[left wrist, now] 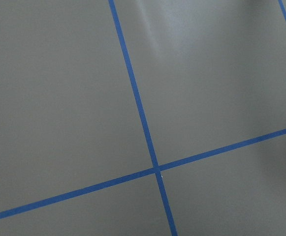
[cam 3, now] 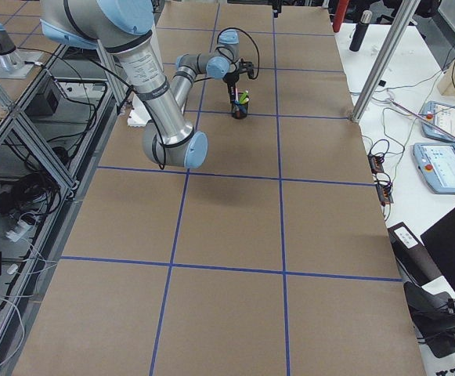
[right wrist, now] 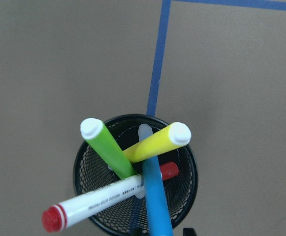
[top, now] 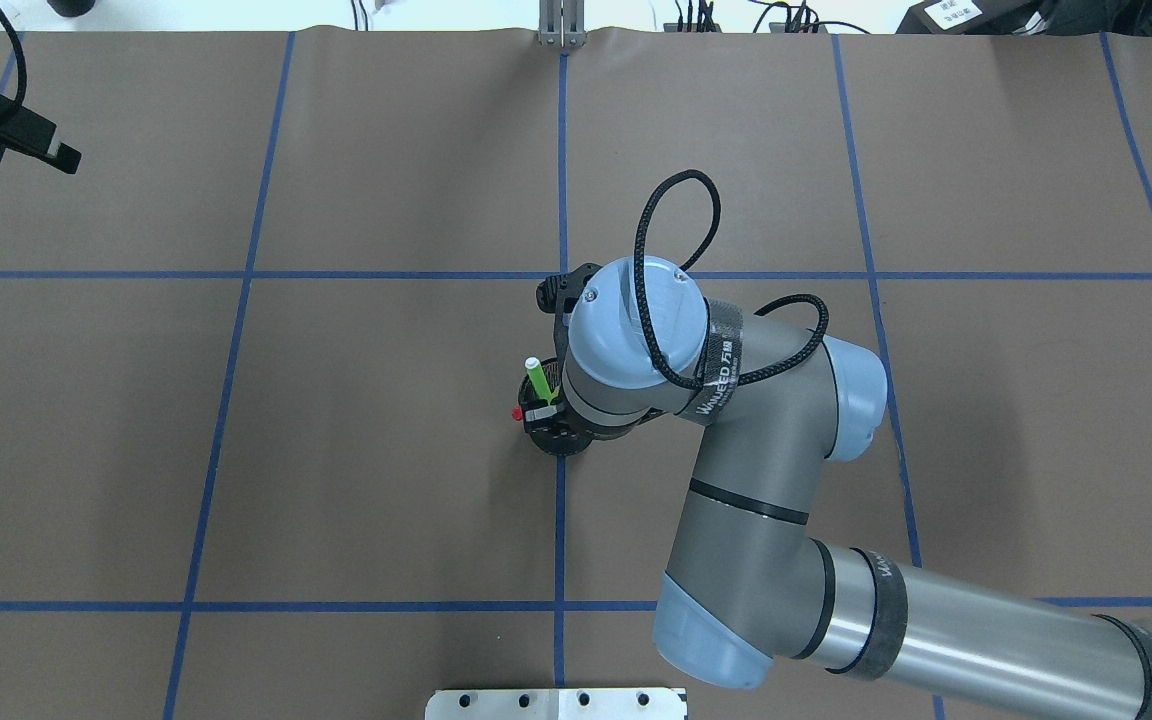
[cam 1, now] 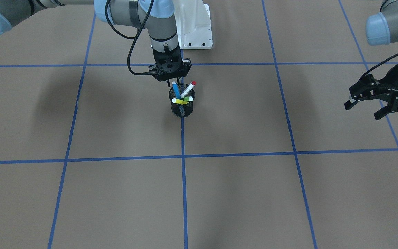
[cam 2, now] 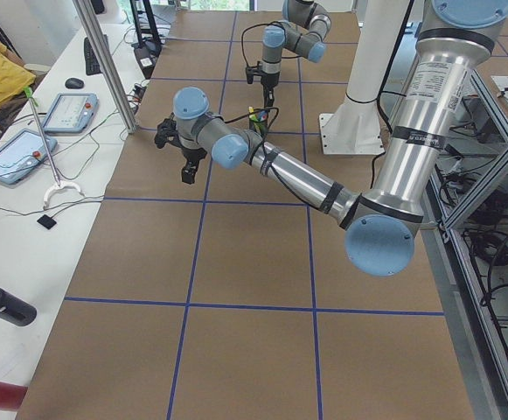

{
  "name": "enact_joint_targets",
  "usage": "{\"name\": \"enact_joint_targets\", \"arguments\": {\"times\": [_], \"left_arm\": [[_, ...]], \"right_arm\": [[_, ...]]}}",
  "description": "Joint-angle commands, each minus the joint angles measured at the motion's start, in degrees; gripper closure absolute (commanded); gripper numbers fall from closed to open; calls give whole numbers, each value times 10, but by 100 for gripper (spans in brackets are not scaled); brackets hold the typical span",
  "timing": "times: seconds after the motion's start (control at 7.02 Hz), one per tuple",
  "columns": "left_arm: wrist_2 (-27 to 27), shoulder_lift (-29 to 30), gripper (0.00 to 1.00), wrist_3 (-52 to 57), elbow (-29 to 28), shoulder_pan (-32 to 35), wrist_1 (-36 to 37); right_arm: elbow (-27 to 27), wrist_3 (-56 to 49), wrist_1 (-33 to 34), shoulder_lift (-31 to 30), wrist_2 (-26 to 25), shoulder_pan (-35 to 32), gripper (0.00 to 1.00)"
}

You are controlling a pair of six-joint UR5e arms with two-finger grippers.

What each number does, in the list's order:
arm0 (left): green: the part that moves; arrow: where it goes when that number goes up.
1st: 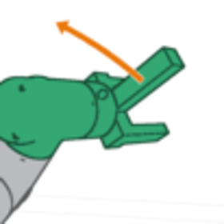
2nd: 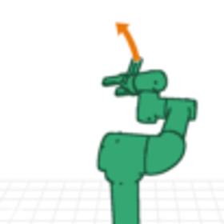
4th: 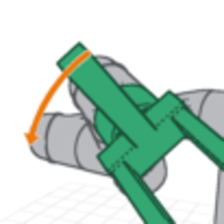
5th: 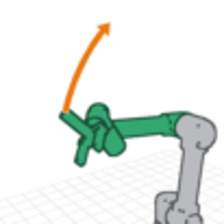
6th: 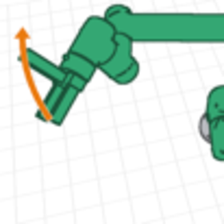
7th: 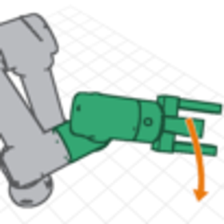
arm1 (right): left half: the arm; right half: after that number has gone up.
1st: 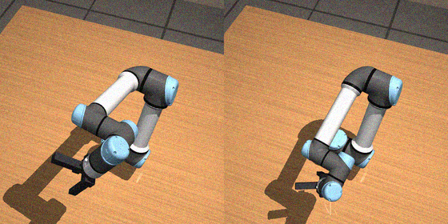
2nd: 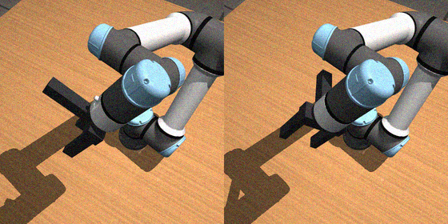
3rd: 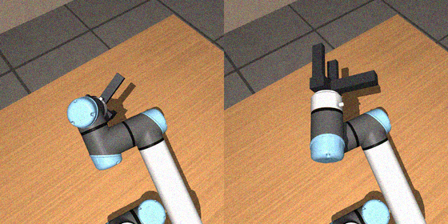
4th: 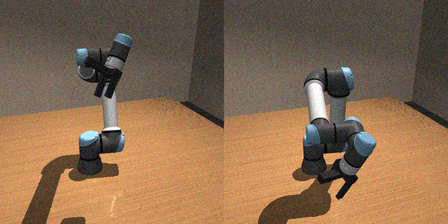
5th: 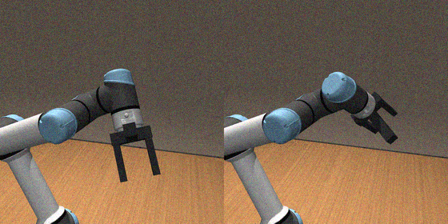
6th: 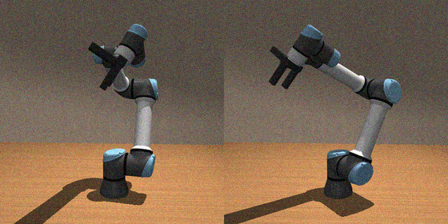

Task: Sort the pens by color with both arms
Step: 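Lower the right gripper and close it on the blue marker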

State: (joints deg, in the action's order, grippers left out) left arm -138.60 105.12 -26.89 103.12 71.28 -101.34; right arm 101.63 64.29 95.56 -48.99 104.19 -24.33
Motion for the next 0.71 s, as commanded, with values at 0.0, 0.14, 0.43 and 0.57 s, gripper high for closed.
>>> {"name": "enact_joint_targets", "arguments": {"times": [0.0, 0.14, 0.43, 0.57], "left_arm": [[0, 0, 0, 0, 0, 0, 0], [0, 0, 0, 0, 1, 0, 0], [0, 0, 0, 0, 0, 0, 0], [0, 0, 0, 0, 0, 0, 0]], "right_arm": [[0, -3, 0, 0, -4, 0, 61], [0, -3, 0, 1, -4, 0, 62], [0, -2, -1, 2, -3, 1, 63], [0, -2, -2, 1, -3, 1, 63]]}}
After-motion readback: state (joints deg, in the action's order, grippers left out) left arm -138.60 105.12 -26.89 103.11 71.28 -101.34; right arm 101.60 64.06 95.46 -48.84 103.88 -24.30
